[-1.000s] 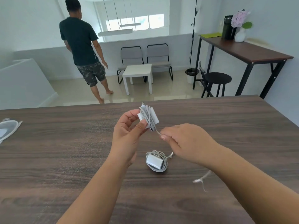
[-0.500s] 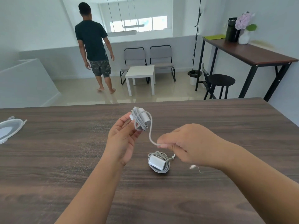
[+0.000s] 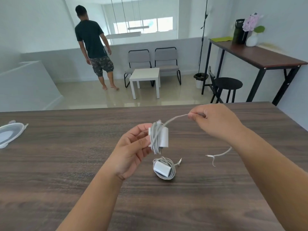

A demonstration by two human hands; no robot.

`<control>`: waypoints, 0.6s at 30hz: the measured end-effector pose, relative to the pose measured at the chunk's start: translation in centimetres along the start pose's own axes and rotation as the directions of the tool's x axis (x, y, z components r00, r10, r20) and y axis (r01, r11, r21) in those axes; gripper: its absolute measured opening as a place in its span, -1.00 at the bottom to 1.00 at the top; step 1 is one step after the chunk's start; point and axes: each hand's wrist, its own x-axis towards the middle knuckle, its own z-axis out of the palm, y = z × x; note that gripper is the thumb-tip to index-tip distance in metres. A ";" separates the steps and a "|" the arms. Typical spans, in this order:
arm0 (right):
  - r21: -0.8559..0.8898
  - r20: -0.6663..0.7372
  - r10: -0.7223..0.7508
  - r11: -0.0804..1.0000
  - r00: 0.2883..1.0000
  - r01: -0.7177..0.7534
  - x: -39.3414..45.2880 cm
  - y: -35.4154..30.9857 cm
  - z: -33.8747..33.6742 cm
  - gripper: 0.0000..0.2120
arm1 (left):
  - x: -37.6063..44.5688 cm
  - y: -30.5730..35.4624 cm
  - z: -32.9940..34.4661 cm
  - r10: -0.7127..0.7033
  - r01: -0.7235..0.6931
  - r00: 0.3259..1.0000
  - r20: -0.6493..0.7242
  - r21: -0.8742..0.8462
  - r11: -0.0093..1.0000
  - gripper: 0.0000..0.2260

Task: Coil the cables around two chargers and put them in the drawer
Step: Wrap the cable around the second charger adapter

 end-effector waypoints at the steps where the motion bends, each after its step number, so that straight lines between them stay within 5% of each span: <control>1: 0.008 0.016 0.009 1.000 1.000 -0.009 0.1 0.2 0.1 -0.79 | -0.1 -0.1 0.2 -0.035 0.035 0.997 0.064 0.002 0.999 -0.52; 9: 0.070 0.017 0.014 0.997 1.000 -0.015 -0.4 0.6 1.4 -0.79 | -0.6 -1.2 1.4 -0.107 0.121 0.984 0.145 -0.089 0.989 -0.54; 14: 0.178 0.186 -0.045 0.984 0.982 0.012 -1.5 -0.3 3.5 -0.83 | 0.0 -1.4 1.8 -0.081 0.091 0.994 0.073 -0.160 0.983 -0.42; 18: 0.371 0.143 -0.166 0.923 0.976 0.102 -2.8 -1.2 5.5 -0.56 | 0.8 -1.4 2.5 -0.010 0.002 0.999 -0.031 -0.248 0.969 -0.45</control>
